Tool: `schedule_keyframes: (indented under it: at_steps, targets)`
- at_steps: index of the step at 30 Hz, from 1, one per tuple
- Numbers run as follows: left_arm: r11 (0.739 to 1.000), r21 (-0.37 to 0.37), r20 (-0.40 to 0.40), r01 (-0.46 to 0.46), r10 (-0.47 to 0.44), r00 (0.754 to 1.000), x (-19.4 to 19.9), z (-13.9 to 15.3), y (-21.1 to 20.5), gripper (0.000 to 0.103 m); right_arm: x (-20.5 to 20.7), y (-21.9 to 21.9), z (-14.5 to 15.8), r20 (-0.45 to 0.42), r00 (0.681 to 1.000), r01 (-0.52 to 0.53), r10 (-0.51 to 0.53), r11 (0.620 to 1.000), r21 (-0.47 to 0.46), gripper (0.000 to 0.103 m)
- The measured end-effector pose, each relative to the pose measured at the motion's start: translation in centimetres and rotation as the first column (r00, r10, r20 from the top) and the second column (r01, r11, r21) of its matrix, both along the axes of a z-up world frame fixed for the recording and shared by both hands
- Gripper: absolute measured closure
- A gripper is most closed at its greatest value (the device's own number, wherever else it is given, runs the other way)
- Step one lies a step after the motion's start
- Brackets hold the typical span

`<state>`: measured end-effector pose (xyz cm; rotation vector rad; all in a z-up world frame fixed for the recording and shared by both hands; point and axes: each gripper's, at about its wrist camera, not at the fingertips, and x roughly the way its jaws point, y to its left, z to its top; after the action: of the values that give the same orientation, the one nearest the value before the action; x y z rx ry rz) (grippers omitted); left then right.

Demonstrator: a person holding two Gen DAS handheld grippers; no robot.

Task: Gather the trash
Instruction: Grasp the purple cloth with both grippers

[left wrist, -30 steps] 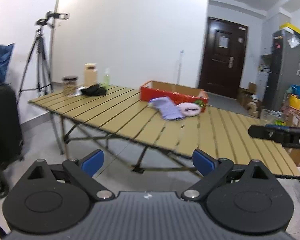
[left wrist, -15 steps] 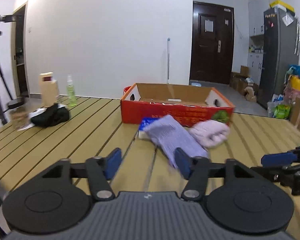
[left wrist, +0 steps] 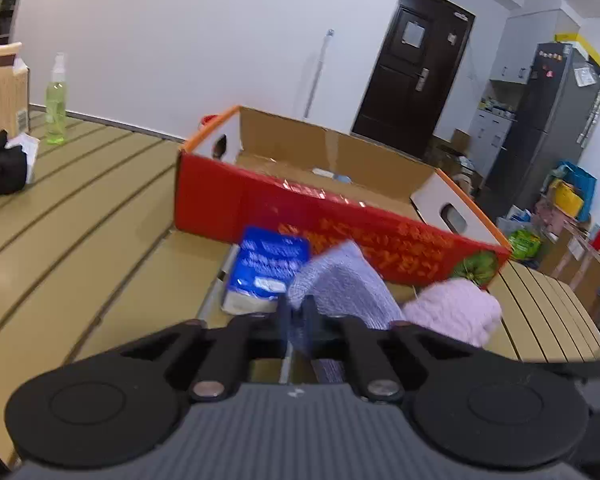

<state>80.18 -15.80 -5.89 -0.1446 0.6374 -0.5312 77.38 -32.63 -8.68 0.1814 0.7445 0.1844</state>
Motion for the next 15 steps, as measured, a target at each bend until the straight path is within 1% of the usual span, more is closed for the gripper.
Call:
schedule_keyframes:
  at_steps: [1, 2, 4, 5, 7, 8, 9, 10, 11, 12, 13, 14, 15]
  targets:
    - [1.000, -0.004, -0.002, -0.003, 0.003, 1.000, -0.6, -0.1, 0.1, 0.099, -0.1, -0.1, 0.1, 0.001, 1.000, 0.004, -0.004, 1.000, -0.004, 0.056]
    - [1.000, 0.005, -0.010, -0.016, 0.016, 1.000, -1.5, -0.1, 0.3, 0.099, -0.1, -0.2, 0.2, 0.002, 1.000, 0.016, -0.016, 1.000, -0.003, 0.060]
    - [0.998, 0.021, -0.029, -0.052, 0.052, 0.998, -4.0, 0.0, 0.8, 0.099, -0.7, -0.8, 0.7, 0.026, 0.998, 0.059, -0.059, 0.998, 0.000, 0.063]
    - [0.996, 0.048, -0.046, -0.073, 0.076, 0.996, -5.4, -0.2, 1.0, 0.099, -1.0, -1.1, 0.9, 0.040, 0.996, 0.081, -0.081, 0.997, 0.001, 0.060]
    - [0.992, 0.078, -0.081, -0.100, 0.106, 0.991, -8.0, -0.7, 1.4, 0.097, -1.6, -1.6, 1.5, 0.072, 0.992, 0.099, -0.100, 0.995, 0.023, 0.060]
    - [0.989, 0.072, -0.092, -0.131, 0.137, 0.986, -9.0, -1.0, 1.6, 0.096, -2.1, -1.7, 1.7, 0.075, 0.993, 0.090, -0.094, 0.995, 0.047, 0.060]
    - [0.989, 0.061, -0.093, -0.137, 0.142, 0.985, -9.6, -1.2, 1.8, 0.096, -2.5, -1.7, 1.7, 0.070, 0.995, 0.073, -0.077, 0.995, 0.066, 0.060]
    - [0.991, 0.051, -0.088, -0.123, 0.127, 0.988, -10.1, -1.2, 1.9, 0.093, -2.8, -1.7, 1.8, 0.067, 0.996, 0.060, -0.065, 0.995, 0.079, 0.057]
    - [0.994, 0.055, -0.074, -0.100, 0.103, 0.992, -10.3, -1.1, 1.7, 0.089, -3.1, -1.5, 1.7, 0.065, 0.996, 0.046, -0.052, 0.995, 0.090, 0.055]
    - [0.993, 0.065, -0.057, -0.094, 0.098, 0.994, -10.3, -1.0, 1.6, 0.073, -3.0, -1.2, 1.4, 0.064, 0.997, 0.033, -0.038, 0.996, 0.081, 0.054]
    - [0.991, 0.080, -0.031, -0.108, 0.111, 0.993, -10.0, -0.7, 1.4, 0.049, -2.9, -0.9, 1.3, 0.061, 0.997, 0.036, -0.040, 0.997, 0.064, 0.052]
    - [0.987, 0.095, 0.002, -0.130, 0.130, 0.992, -9.7, -0.4, 1.1, 0.044, -2.6, -0.8, 1.0, 0.059, 0.996, 0.059, -0.062, 0.997, 0.045, 0.052]
    - [0.984, 0.101, 0.033, -0.148, 0.145, 0.989, -9.4, 0.0, 1.0, 0.042, -2.2, -0.9, 0.9, 0.055, 0.995, 0.076, -0.079, 0.996, 0.045, 0.052]
